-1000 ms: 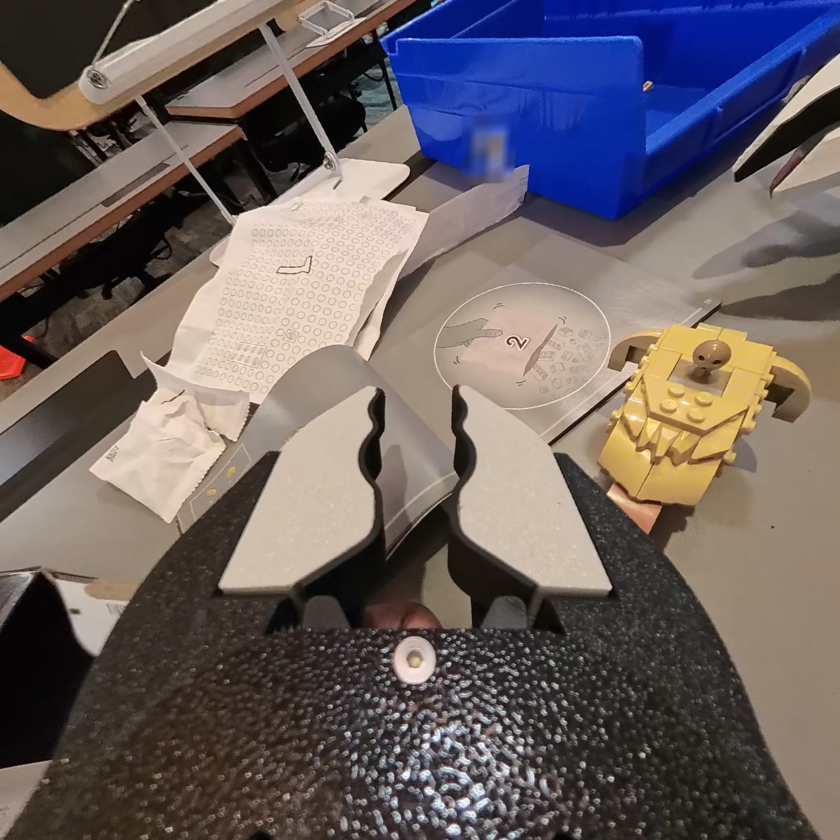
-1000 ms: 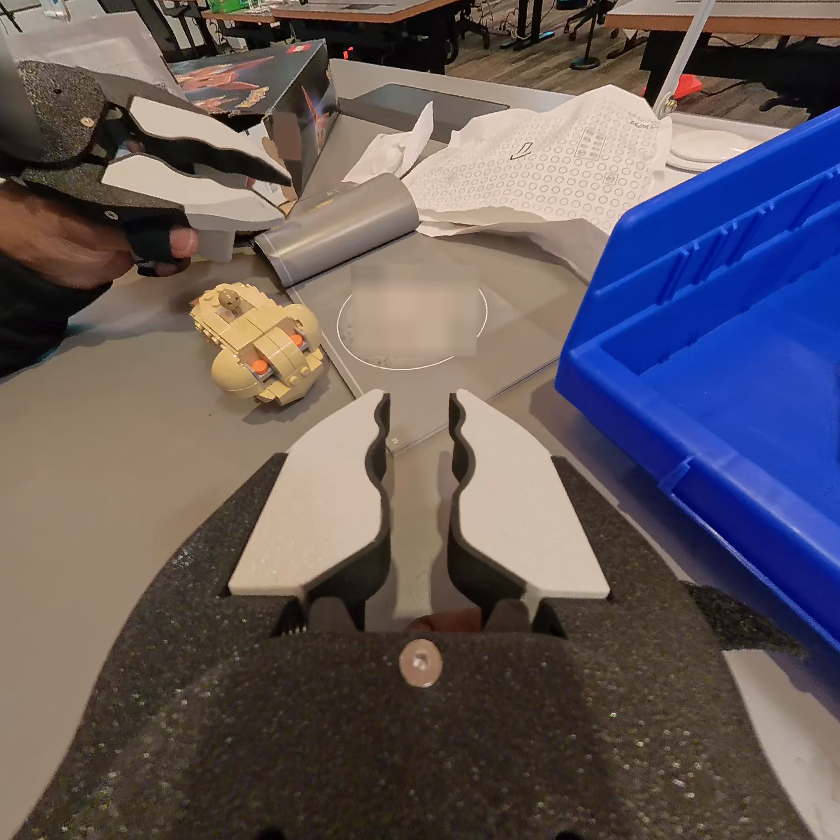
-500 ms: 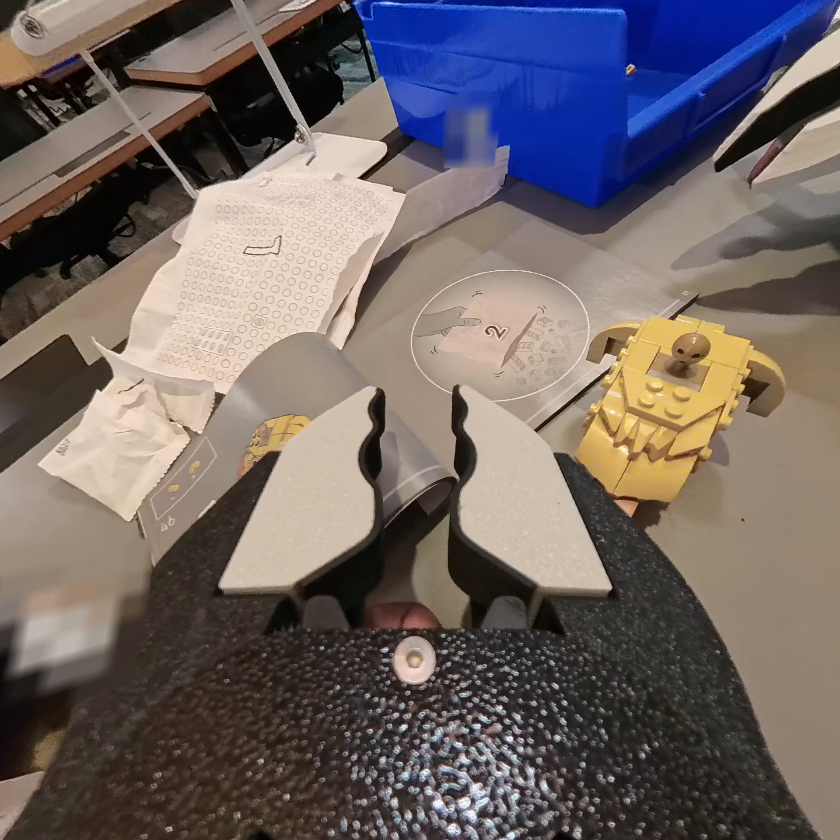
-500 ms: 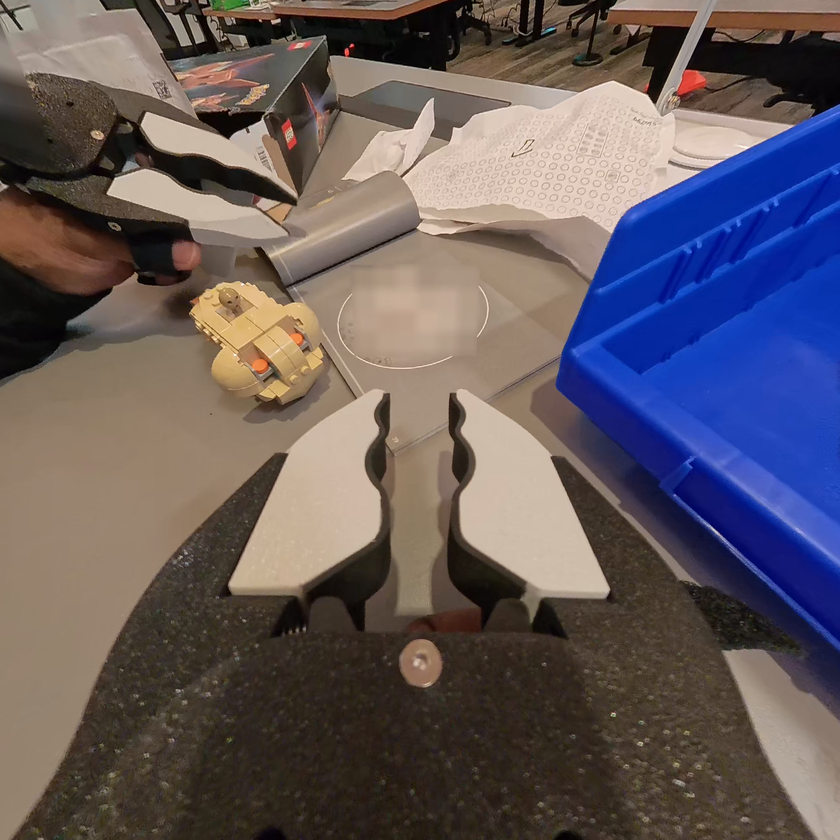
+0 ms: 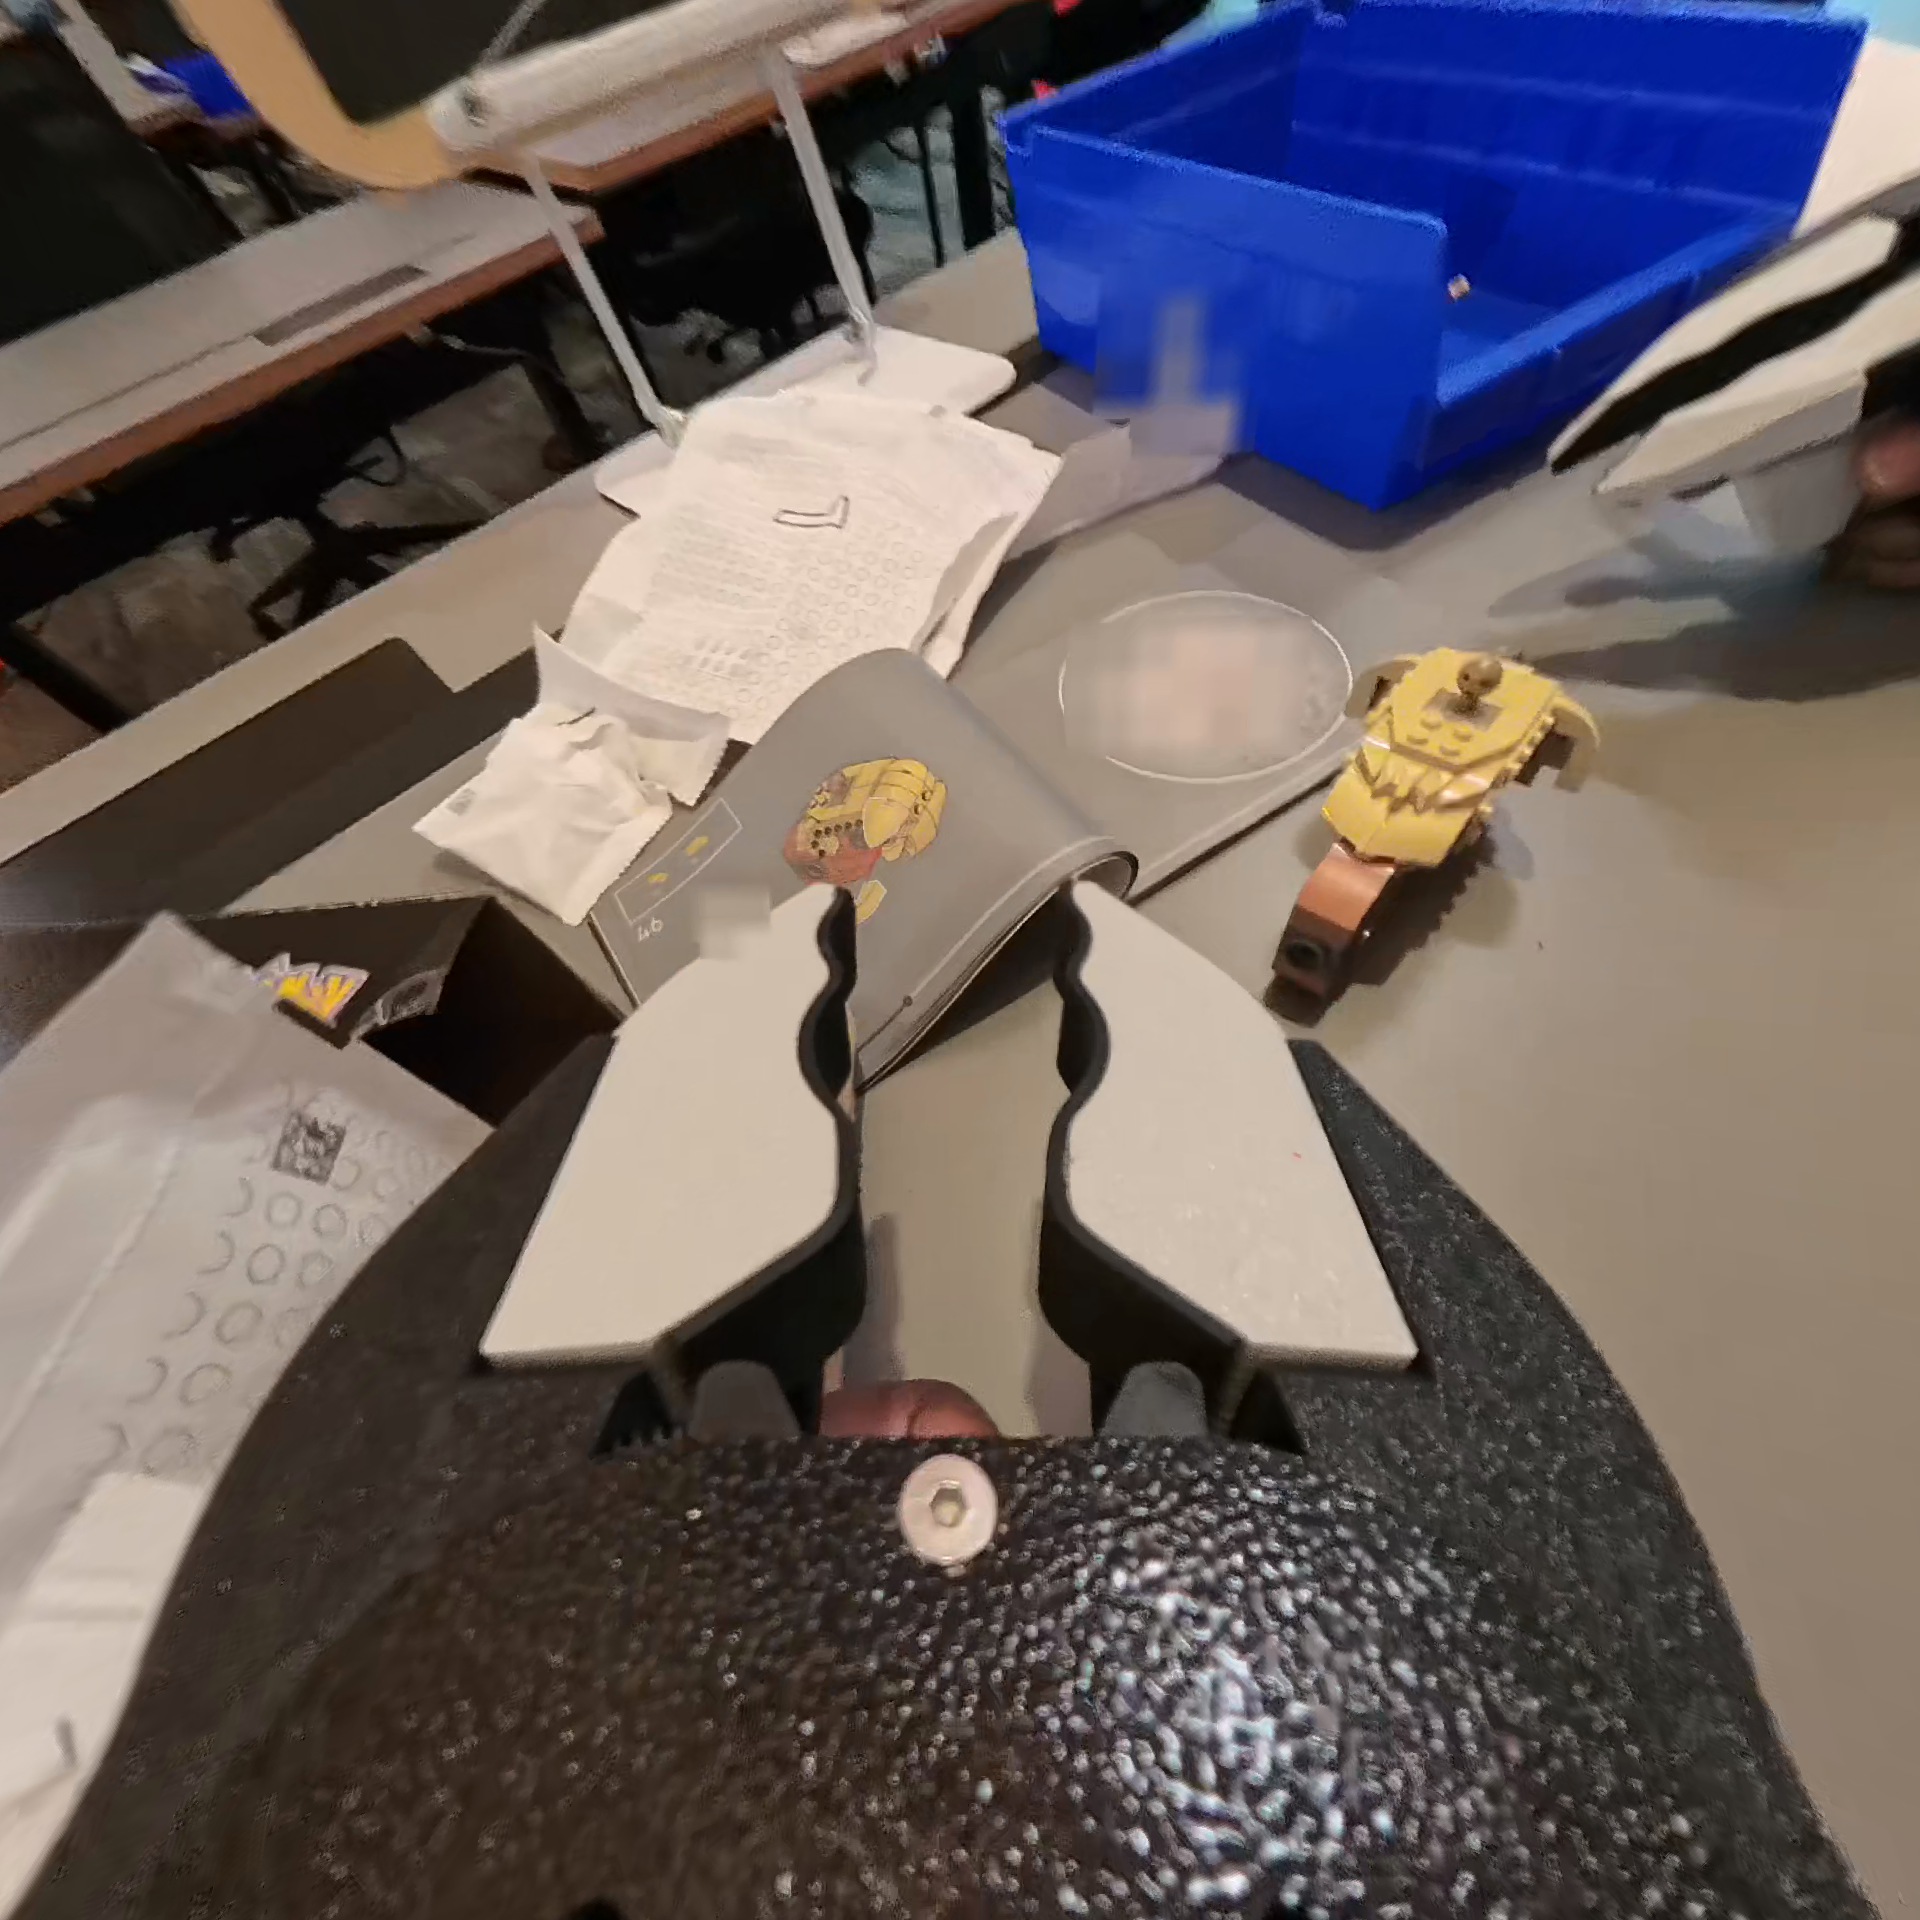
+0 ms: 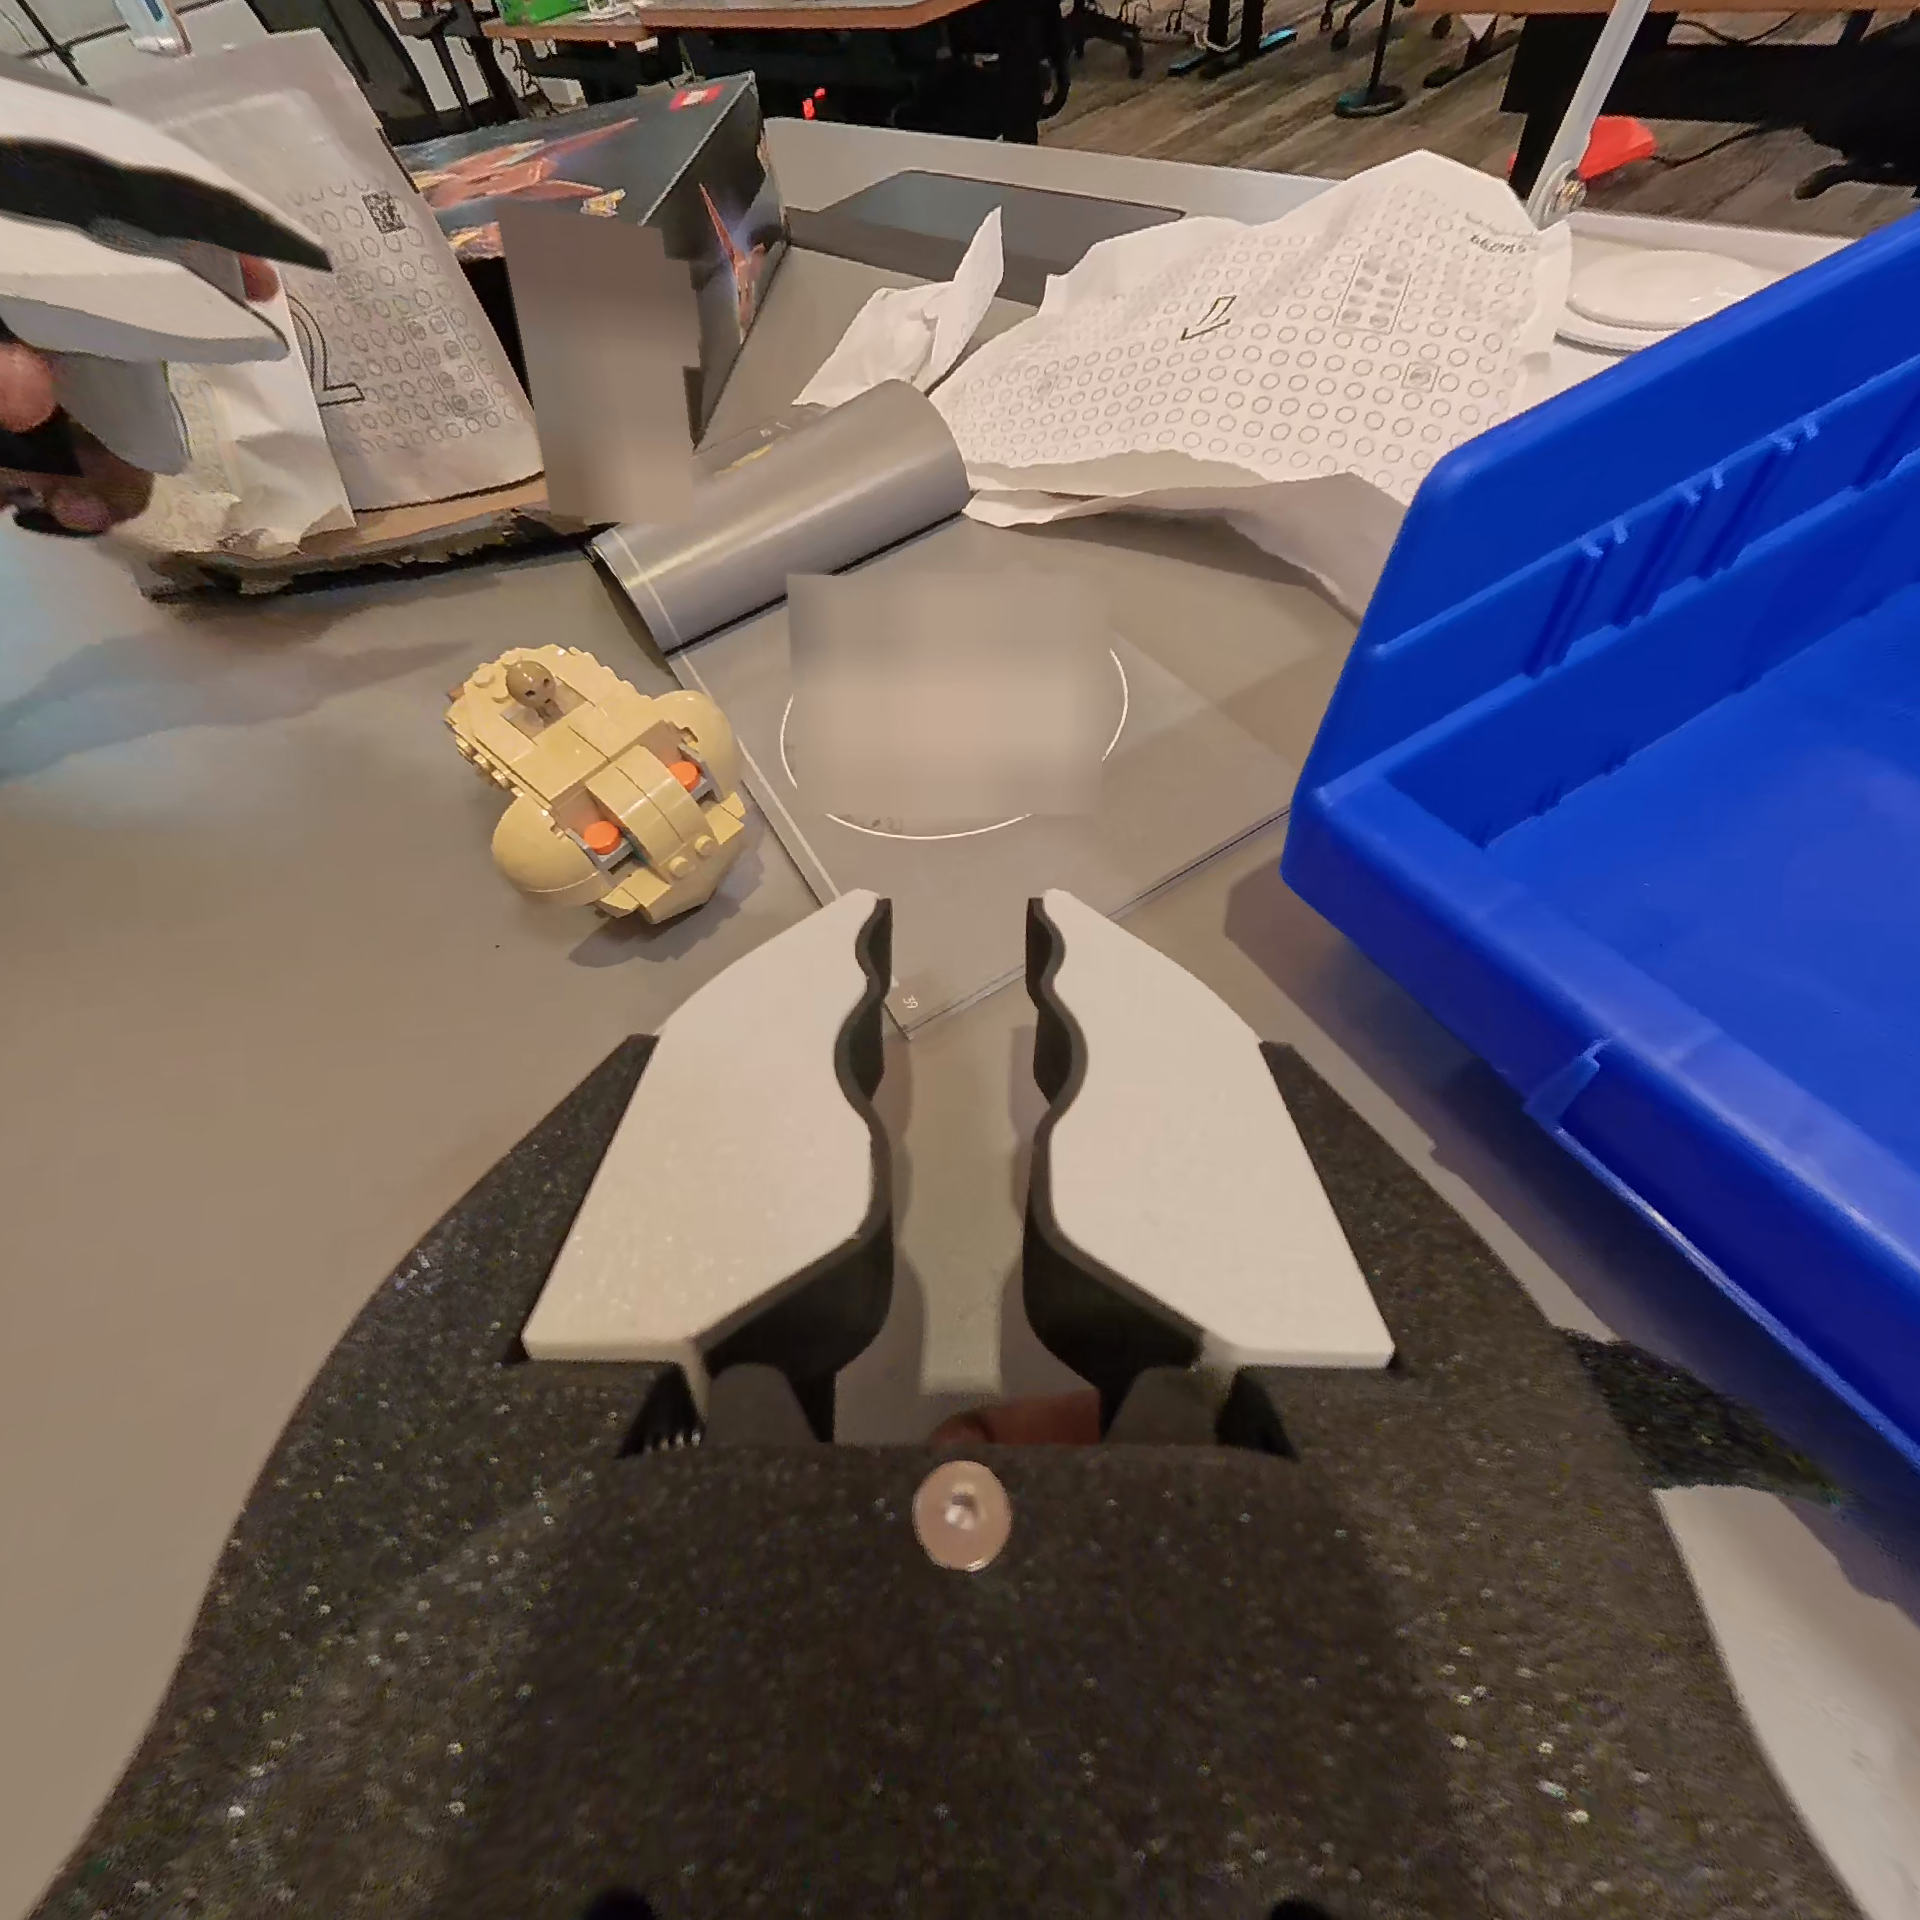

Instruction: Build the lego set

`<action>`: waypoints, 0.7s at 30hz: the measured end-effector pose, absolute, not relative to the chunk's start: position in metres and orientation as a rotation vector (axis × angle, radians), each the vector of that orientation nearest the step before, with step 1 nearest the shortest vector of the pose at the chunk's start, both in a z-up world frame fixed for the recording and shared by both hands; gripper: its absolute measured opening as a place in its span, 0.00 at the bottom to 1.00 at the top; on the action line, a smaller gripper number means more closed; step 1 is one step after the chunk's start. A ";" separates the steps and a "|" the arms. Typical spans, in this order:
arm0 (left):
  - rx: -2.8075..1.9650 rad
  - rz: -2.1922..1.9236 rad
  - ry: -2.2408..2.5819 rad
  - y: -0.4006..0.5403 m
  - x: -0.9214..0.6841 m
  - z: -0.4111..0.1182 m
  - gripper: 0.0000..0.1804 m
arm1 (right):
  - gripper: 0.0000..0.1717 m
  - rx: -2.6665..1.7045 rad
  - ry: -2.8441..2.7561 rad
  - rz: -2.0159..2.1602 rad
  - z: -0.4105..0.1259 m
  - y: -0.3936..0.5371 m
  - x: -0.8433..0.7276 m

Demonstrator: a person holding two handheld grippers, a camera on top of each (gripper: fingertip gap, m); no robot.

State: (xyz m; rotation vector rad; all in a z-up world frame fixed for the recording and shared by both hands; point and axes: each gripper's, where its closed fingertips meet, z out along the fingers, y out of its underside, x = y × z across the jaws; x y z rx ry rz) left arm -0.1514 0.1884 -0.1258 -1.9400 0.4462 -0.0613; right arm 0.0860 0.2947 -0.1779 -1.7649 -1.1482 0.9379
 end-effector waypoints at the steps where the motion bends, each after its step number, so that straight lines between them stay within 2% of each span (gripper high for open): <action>1: -1.954 -0.054 0.488 0.192 -0.149 -0.124 0.20 | 0.14 -1.766 -1.150 0.938 -0.178 0.295 0.086; 5: -1.998 -0.046 0.655 0.233 -0.132 -0.116 0.23 | 0.14 -1.768 -1.143 0.949 -0.178 0.295 0.086; 11: -2.205 -0.096 0.702 0.357 -0.144 -0.116 0.29 | 0.14 -1.773 -1.124 0.999 -0.176 0.296 0.087; 16: -2.441 -0.159 0.625 0.441 -0.184 -0.144 0.31 | 0.14 -1.774 -1.112 1.039 -0.174 0.295 0.089; 21: -2.543 -0.239 0.543 0.485 -0.212 -0.177 0.32 | 0.14 -1.778 -1.097 1.087 -0.173 0.295 0.091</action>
